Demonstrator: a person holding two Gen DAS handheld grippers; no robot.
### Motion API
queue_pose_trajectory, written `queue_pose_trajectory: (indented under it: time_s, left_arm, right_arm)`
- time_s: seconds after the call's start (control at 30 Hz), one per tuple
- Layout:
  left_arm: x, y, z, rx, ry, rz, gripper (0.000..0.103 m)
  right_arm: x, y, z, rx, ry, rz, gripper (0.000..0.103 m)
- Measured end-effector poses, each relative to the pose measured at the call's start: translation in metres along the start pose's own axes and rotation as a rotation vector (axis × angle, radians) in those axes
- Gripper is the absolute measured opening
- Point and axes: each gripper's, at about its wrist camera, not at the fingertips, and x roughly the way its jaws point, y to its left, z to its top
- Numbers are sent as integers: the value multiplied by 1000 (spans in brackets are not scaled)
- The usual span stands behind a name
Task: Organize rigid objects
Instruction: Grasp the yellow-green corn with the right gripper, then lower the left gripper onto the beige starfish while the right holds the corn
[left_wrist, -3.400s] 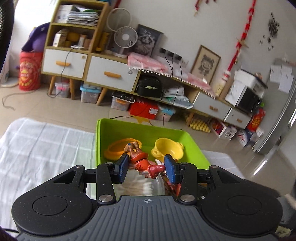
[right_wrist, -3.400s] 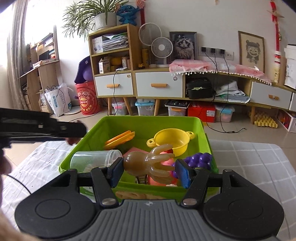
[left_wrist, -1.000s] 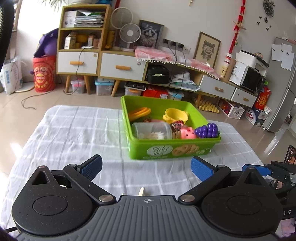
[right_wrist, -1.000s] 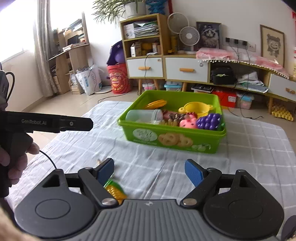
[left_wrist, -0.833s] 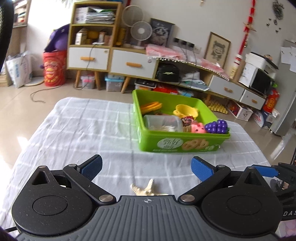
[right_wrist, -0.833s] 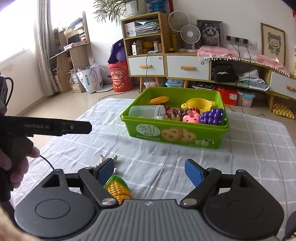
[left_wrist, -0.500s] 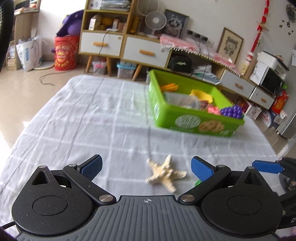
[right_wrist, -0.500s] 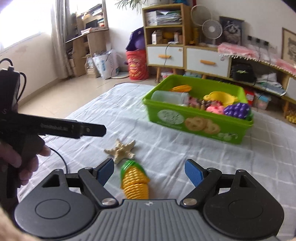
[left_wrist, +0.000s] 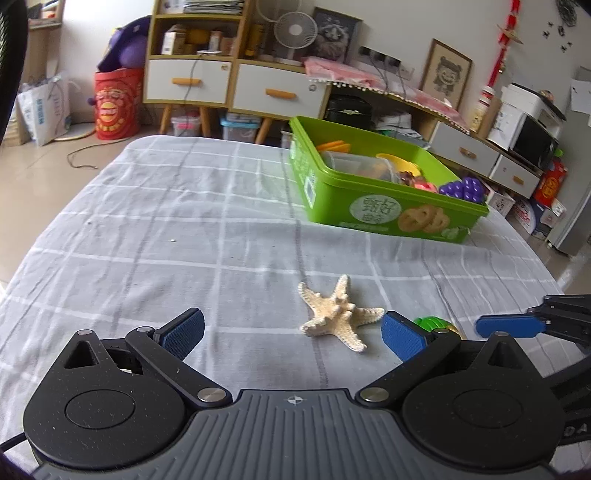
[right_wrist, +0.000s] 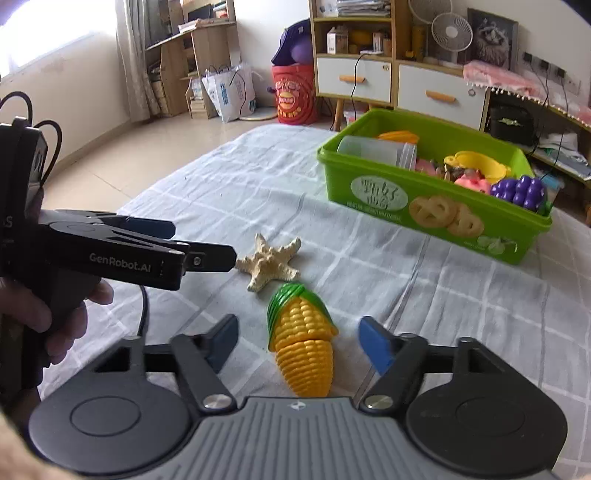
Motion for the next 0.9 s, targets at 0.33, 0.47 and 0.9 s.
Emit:
queue_pose_trajectory:
  time_s: [0.33, 0.47, 0.9]
  left_arm:
    - [18, -17, -6, 83, 21, -44, 98]
    - [25, -23, -6, 122, 28, -57, 95]
    - [32, -47, -11, 265, 24, -7, 58]
  right_arm:
    - [0, -11, -3, 60, 13, -21, 23]
    - [0, -18, -1, 87, 10, -66, 23]
    - [-6, -31, -2, 141, -7, -126, 23]
